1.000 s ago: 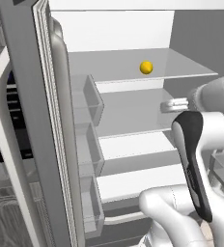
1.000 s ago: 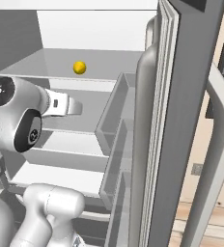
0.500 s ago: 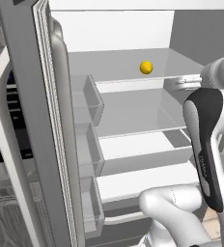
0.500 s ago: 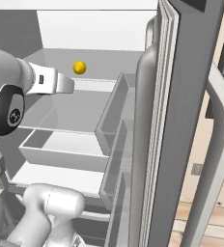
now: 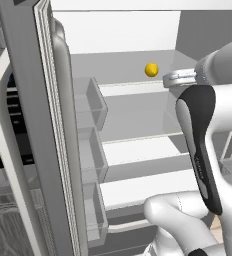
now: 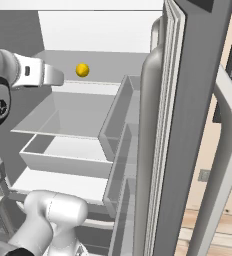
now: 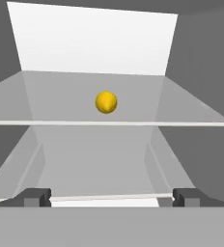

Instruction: Retrieve a lemon from the fridge and place it on the cutting board with the fish.

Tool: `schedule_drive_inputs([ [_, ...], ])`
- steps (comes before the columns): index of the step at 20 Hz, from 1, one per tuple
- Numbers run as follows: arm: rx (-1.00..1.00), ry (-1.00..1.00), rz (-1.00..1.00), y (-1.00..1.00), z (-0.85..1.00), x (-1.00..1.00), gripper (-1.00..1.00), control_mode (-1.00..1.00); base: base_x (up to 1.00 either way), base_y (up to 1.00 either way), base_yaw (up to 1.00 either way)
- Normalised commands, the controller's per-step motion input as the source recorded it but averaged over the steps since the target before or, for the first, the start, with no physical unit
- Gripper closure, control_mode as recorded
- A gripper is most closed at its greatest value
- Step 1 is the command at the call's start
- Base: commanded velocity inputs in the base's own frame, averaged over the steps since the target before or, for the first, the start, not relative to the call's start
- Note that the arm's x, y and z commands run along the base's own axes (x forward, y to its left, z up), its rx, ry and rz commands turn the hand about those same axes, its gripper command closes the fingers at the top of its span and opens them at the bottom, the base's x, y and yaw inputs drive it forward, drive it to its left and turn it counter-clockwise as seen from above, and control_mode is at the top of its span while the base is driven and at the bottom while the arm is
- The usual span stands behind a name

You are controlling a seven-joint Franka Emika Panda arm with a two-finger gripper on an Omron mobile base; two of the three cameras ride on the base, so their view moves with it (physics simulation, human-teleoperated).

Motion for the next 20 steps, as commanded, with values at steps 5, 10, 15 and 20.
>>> schedule_drive_inputs([
  [5, 0.00, 0.00, 0.01, 0.10, 0.00, 0.46, -1.00, -1.00, 0.00, 0.00, 0.00],
  [10, 0.00, 0.00, 0.03, 0.01, 0.00, 0.61, -1.00, -1.00, 0.00, 0.00, 0.00],
  [15, 0.00, 0.00, 0.04, -0.08, 0.00, 0.48, -1.00, -1.00, 0.00, 0.00, 0.00],
  [20, 0.00, 0.00, 0.04, -0.03, 0.00, 0.53, -1.00, -1.00, 0.00, 0.00, 0.00],
])
